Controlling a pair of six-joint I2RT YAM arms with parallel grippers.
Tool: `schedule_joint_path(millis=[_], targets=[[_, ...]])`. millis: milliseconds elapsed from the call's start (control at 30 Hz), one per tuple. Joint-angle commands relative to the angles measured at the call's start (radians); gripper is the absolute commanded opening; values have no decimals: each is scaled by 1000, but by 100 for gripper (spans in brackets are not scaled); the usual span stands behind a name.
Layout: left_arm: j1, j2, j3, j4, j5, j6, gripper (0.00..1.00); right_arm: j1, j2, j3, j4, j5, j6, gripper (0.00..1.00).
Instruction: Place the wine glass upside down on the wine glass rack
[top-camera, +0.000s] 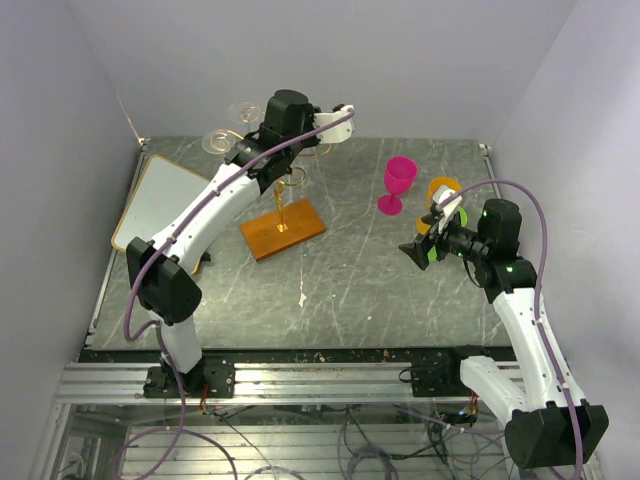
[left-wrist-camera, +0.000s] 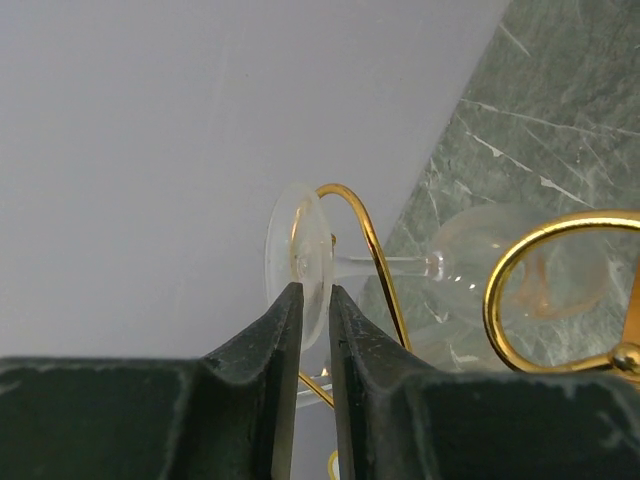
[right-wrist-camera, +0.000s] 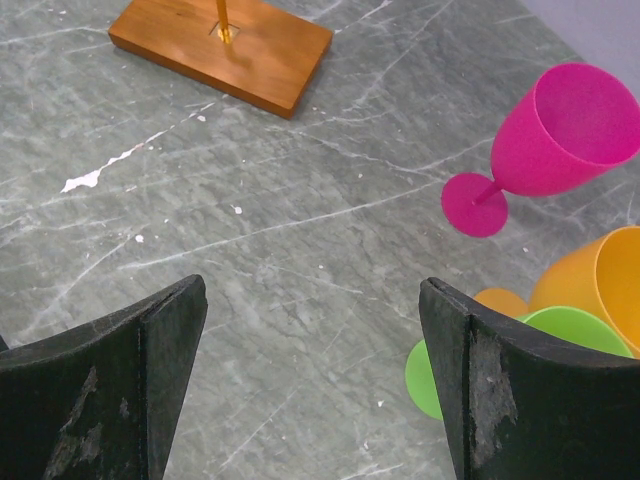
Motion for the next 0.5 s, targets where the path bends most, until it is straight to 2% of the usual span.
schedule_joint_path(millis=[0,467], targets=[[-3,-57,-17,16,16,-17,29,-10,-15,-10,18,-1,-1,87],[-3,-101,-36,-13,35,-16,45,-15,-16,-13,20,-2,-1,87]])
